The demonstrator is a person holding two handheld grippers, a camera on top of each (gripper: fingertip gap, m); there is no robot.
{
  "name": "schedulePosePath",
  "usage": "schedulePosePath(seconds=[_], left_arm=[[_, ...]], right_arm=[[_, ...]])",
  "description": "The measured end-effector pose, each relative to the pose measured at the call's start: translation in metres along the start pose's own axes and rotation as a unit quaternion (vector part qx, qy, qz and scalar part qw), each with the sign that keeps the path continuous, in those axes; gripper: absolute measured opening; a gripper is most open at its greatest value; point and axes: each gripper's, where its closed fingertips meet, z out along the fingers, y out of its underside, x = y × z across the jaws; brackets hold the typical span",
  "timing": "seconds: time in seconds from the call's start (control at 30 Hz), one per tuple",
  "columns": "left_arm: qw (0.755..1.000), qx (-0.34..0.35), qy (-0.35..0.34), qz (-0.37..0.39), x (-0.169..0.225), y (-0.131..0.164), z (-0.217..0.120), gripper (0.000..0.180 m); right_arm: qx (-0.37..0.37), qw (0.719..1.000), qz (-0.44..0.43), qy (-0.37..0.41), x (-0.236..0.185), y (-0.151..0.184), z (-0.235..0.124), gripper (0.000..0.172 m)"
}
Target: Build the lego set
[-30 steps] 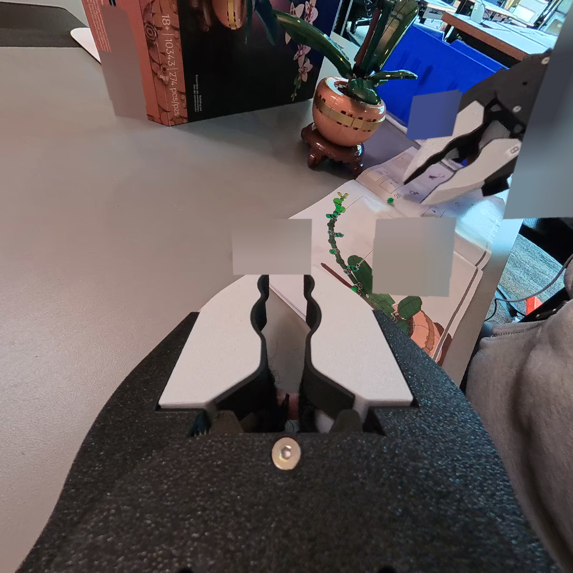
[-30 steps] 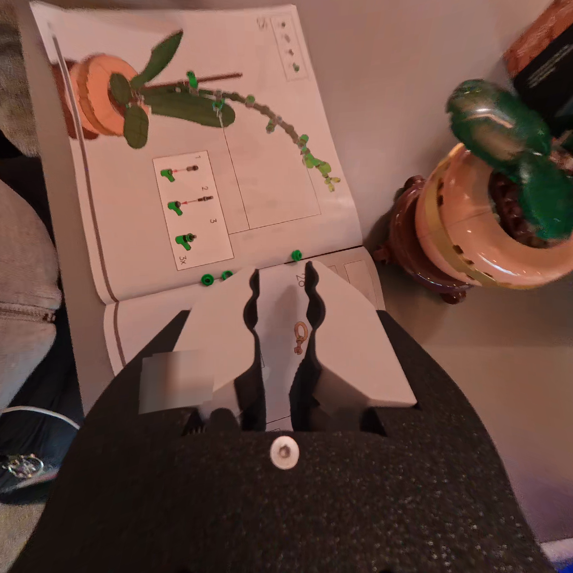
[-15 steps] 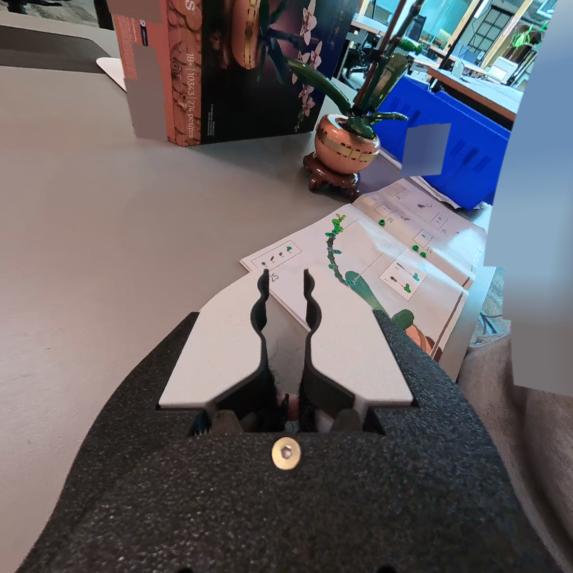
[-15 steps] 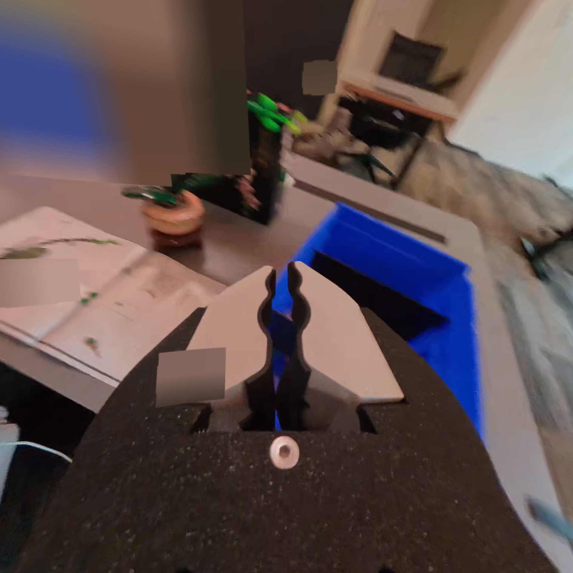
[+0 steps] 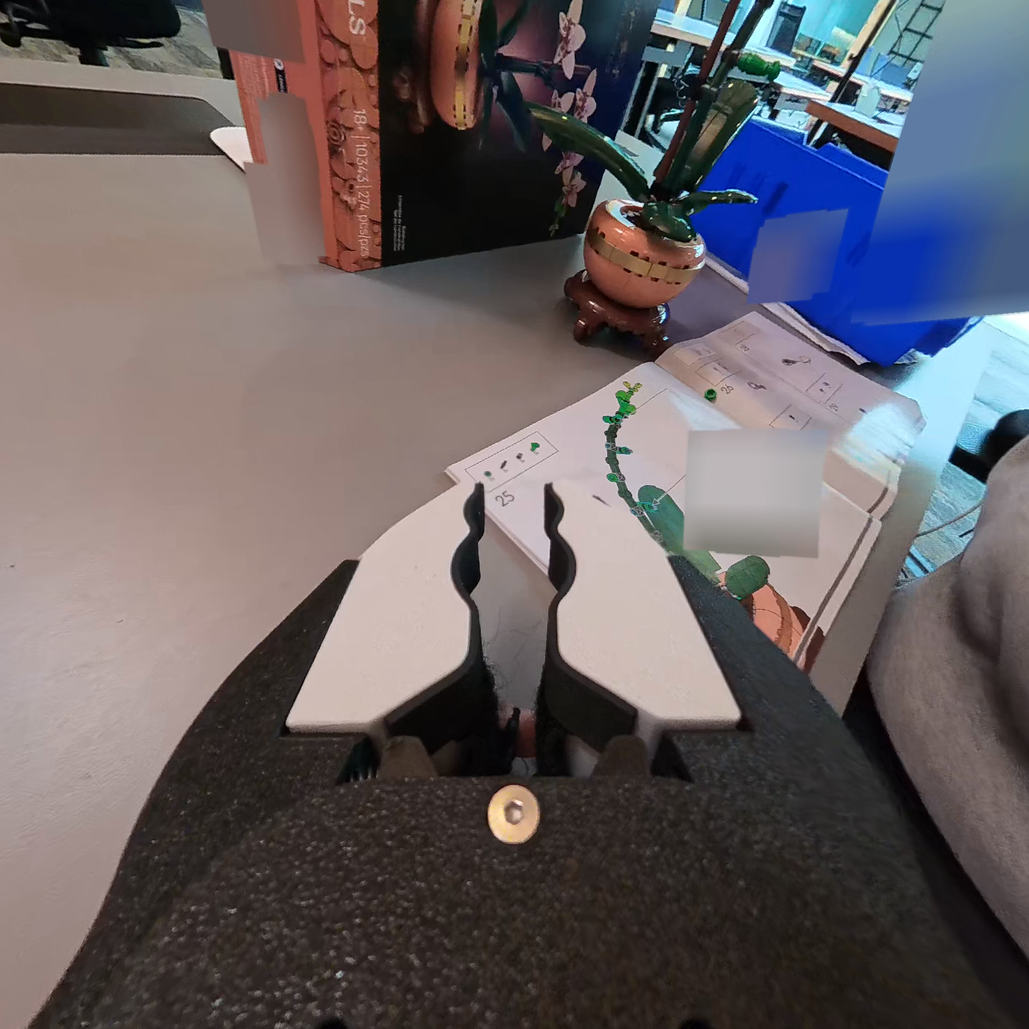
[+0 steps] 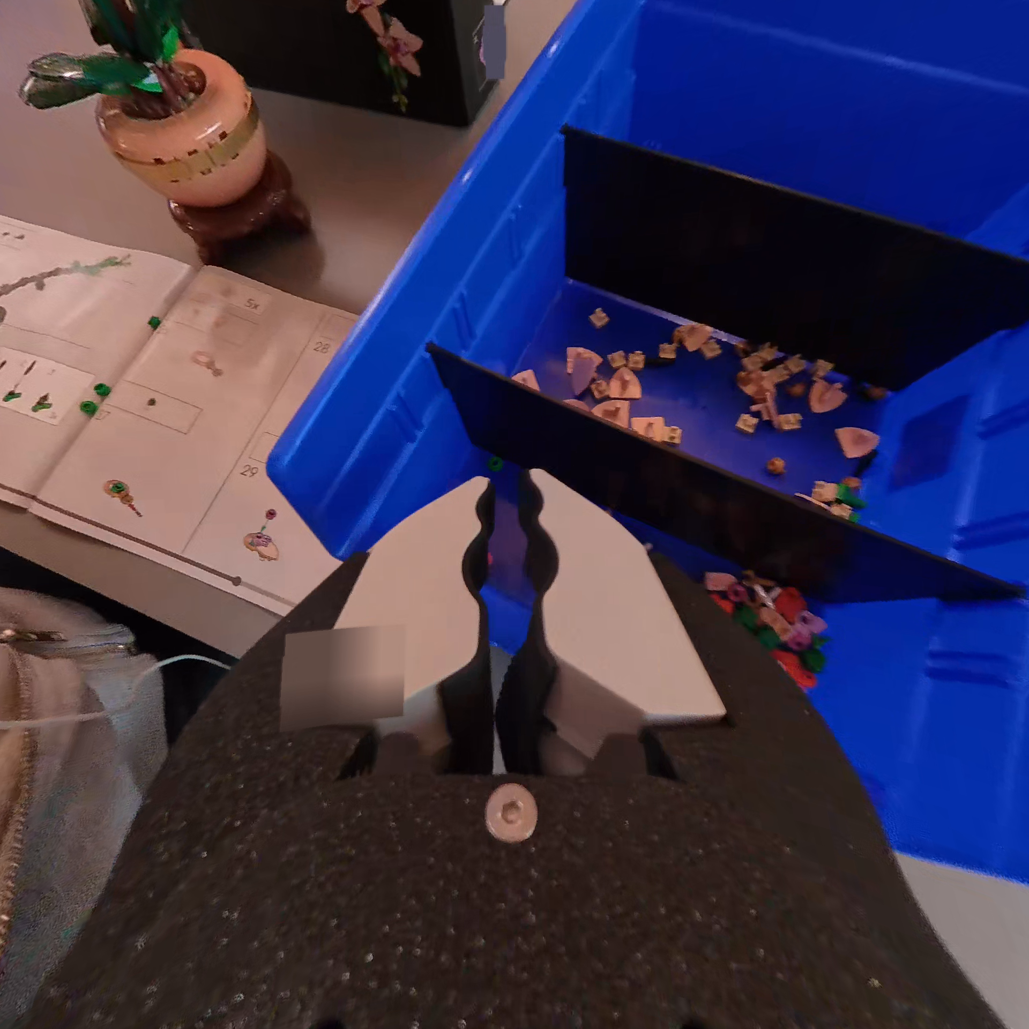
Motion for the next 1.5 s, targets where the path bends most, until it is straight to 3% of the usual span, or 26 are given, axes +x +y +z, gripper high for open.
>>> schedulePosePath(seconds=[0.1,0.23,0.27,0.37,0.47,0.53,0.6,0.83,1.07,1.17,1.23,1.33,1.43,1.5], left_arm=[[1.0,-0.017,-0.009,0.011,0.001,0.003,0.004,0.02],[0.999,-0.035,-0.005,0.009,0.001,0.008,0.007,0.02],[0.999,-0.034,-0.003,0.007,0.001,0.007,0.007,0.02],[1.0,-0.022,0.002,0.001,0.003,0.005,0.005,0.02],[1.0,-0.012,0.005,-0.004,0.002,0.003,0.002,0.02],[1.0,-0.01,0.004,-0.005,0.001,0.003,0.002,0.02],[1.0,-0.011,0.0,-0.002,-0.001,0.003,0.002,0.02],[0.999,-0.04,-0.02,0.008,-0.002,0.009,0.006,0.02],[0.996,-0.08,-0.025,0.02,0.0,0.019,0.011,0.02],[0.996,-0.085,-0.022,0.019,0.0,0.02,0.012,0.021],[0.996,-0.087,-0.019,0.016,0.0,0.021,0.012,0.021],[0.996,-0.085,-0.017,0.015,0.0,0.02,0.012,0.021],[0.996,-0.082,-0.018,0.016,0.0,0.019,0.012,0.021],[0.996,-0.084,-0.017,0.015,0.001,0.02,0.012,0.021]], right_arm=[[-0.021,1.0,-0.018,-0.013,-0.008,-0.001,0.01,0.001],[-0.07,0.983,-0.162,-0.046,-0.018,0.001,0.025,0.0],[-0.085,0.966,-0.236,-0.057,-0.02,0.004,0.029,0.0],[-0.102,0.882,-0.459,-0.038,-0.006,0.012,0.038,0.0],[-0.053,0.842,-0.528,-0.1,-0.018,0.008,0.041,0.0],[-0.028,0.826,-0.549,-0.127,-0.023,0.006,0.045,0.0],[-0.06,0.824,-0.552,-0.115,-0.014,0.011,0.052,0.0],[-0.091,0.854,-0.497,-0.124,-0.018,0.018,0.061,0.0],[-0.159,0.825,-0.531,-0.106,-0.016,0.026,0.066,0.0],[-0.222,0.803,-0.548,-0.081,-0.008,0.029,0.061,0.0],[-0.281,0.802,-0.523,-0.06,0.002,0.034,0.052,0.002],[-0.31,0.866,-0.389,-0.052,0.01,0.04,0.039,0.0],[-0.222,0.969,-0.103,-0.038,0.006,0.024,0.031,0.0],[-0.111,0.985,0.117,-0.068,-0.008,0.003,0.031,0.0]])
